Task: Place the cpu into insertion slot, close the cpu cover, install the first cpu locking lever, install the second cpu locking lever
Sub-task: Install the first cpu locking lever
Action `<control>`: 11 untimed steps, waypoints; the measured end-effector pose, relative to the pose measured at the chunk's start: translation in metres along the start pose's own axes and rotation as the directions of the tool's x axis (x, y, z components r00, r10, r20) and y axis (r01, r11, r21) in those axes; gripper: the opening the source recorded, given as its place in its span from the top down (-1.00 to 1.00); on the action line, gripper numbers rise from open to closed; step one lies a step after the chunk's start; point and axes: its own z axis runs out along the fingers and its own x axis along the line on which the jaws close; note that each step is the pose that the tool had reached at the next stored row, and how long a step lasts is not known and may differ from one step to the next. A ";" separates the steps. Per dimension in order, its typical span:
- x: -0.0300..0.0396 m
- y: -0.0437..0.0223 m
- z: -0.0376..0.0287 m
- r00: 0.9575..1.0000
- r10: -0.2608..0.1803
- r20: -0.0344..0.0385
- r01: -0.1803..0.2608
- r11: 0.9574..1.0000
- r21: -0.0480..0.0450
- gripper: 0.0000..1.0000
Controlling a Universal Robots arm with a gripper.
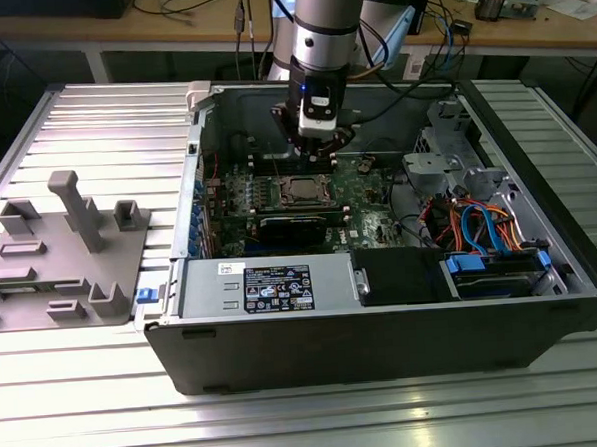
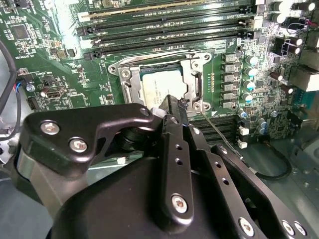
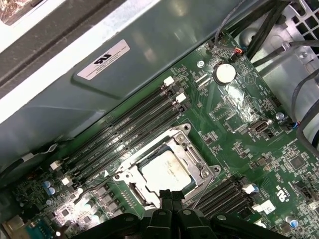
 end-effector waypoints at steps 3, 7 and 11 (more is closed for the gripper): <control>0.0000 0.0000 0.0000 1.000 -0.020 0.001 0.020 1.000 0.001 0.79; 0.0000 0.0000 0.0000 0.999 -0.038 0.001 0.038 0.999 0.002 0.79; 0.0000 0.0000 0.0000 0.998 -0.055 0.002 0.055 0.998 0.002 0.79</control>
